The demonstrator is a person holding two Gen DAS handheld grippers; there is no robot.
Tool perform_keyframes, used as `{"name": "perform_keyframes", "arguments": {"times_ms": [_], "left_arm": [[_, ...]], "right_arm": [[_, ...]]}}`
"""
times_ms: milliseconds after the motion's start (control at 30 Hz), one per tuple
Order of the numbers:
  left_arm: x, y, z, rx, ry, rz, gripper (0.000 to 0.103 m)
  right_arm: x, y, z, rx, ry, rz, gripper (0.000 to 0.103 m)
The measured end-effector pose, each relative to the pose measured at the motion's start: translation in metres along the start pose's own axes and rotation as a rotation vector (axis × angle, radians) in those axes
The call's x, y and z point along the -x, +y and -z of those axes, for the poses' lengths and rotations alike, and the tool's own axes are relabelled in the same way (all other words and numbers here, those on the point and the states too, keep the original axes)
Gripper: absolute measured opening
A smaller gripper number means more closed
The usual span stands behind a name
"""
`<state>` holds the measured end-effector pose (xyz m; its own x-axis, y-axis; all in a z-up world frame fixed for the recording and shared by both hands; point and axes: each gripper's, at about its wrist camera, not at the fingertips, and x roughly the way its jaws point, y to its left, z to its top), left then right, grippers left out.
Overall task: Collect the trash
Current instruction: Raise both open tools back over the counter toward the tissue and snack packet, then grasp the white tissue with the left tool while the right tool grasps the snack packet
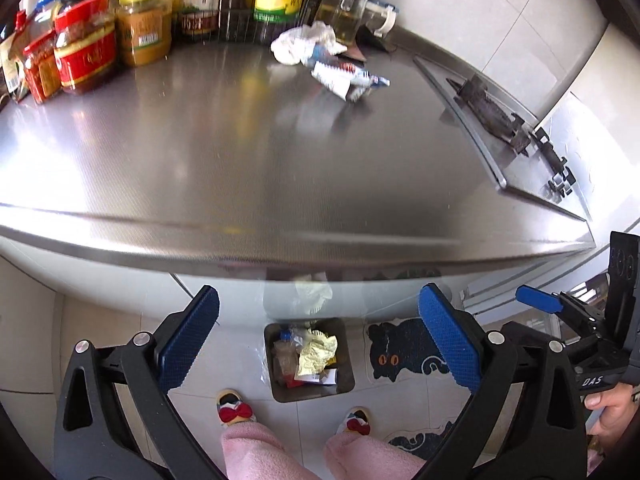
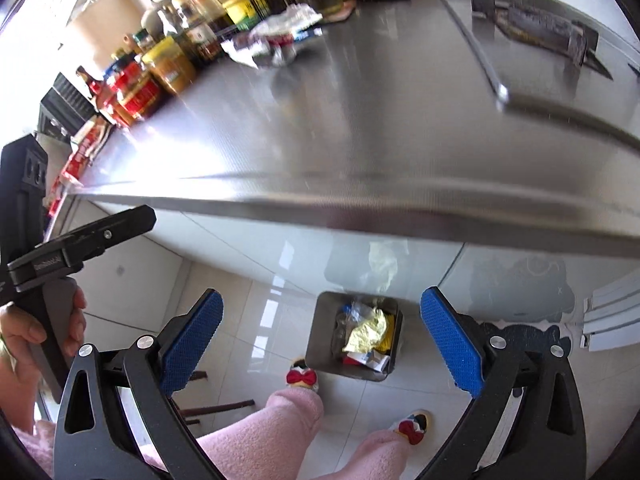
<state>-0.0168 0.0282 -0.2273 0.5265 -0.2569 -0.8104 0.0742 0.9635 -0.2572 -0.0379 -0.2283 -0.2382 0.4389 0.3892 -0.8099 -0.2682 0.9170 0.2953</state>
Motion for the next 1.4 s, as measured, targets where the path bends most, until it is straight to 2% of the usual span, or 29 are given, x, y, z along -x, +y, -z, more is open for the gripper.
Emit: {"name": "perform_keyframes", "arguments": {"times_ms": [133,300,600,767,967,1067,1133,1400], "left_arm": [[0.017,0.007,-0.036,-0.019,-0.063,-0.016,0.095],[0.021,0.012,-0.079,-0.047,-0.110,-0.021,0.095],[0.006,0.026,-0.162,-0.083,-0.143,-0.040,0.095],[-0.016,0.031,-0.200,-0.112,-0.123,-0.038,0.095],[-0.061,0.036,-0.229,-0.126,-0.061,-0.005,0.093],[-0.086,0.039,-0.242,-0.126,-0.015,0.012,0.084],[-0.100,0.042,-0.247,-0.119,0.007,0.022,0.081],[-0.142,0.047,-0.254,-0.110,0.083,0.043,0.081]], "right_arm": [[0.016,0.002,-0.039,-0.006,-0.078,-0.019,0.099],[0.015,0.008,-0.083,0.019,-0.150,0.011,0.099],[-0.012,0.034,-0.135,0.100,-0.186,0.022,0.099],[-0.036,0.054,-0.155,0.181,-0.205,0.047,0.098],[-0.071,0.074,-0.174,0.266,-0.212,0.060,0.080],[-0.090,0.079,-0.182,0.289,-0.188,0.052,0.067],[-0.100,0.083,-0.185,0.307,-0.180,0.059,0.066],[-0.128,0.097,-0.187,0.396,-0.139,0.096,0.066]]}}
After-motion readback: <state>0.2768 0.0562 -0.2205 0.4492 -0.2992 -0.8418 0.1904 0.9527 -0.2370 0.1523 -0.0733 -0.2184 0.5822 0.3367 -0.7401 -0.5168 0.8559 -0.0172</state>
